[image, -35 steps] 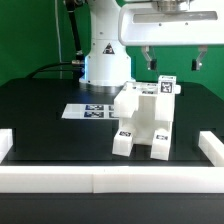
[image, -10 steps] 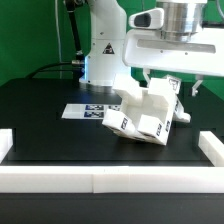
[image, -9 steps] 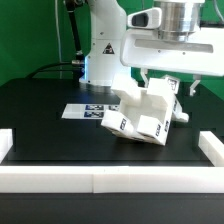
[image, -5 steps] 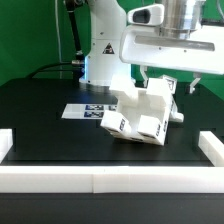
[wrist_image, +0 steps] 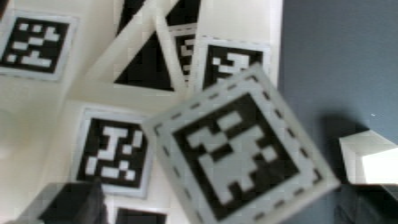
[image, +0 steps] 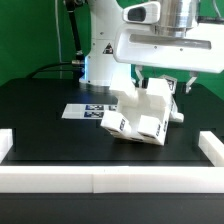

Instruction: Assemble chair

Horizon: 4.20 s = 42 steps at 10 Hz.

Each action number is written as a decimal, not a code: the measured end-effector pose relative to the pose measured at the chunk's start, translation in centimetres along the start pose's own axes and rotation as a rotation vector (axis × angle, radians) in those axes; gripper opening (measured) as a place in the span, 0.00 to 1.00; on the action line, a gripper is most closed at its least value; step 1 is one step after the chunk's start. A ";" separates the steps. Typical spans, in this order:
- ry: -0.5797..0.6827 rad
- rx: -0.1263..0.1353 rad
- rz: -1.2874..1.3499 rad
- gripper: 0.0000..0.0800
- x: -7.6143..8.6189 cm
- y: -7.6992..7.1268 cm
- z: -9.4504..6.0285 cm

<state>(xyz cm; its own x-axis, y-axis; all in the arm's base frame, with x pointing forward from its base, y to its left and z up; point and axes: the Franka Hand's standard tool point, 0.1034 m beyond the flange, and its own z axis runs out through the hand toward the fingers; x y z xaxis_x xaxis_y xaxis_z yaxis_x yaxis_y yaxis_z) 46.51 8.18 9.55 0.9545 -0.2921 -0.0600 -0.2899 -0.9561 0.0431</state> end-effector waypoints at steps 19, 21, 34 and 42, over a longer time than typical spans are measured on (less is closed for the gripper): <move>0.021 0.012 -0.011 0.81 3.7 4.3 -2.5; 0.021 0.010 -0.015 0.81 3.8 4.4 -2.4; 0.254 -0.018 -0.045 0.81 10.9 2.9 -1.1; 0.219 0.037 -0.022 0.81 8.5 1.2 -4.2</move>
Offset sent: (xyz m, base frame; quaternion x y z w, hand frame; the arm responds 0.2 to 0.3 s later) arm 0.0038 -0.0009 0.0094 -0.0001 -0.0118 -0.0047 0.9999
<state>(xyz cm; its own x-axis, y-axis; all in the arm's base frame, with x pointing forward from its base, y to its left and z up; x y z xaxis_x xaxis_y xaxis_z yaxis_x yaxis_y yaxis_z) 54.58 4.60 13.29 0.9519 -0.2629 0.1574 -0.2673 -0.9636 0.0073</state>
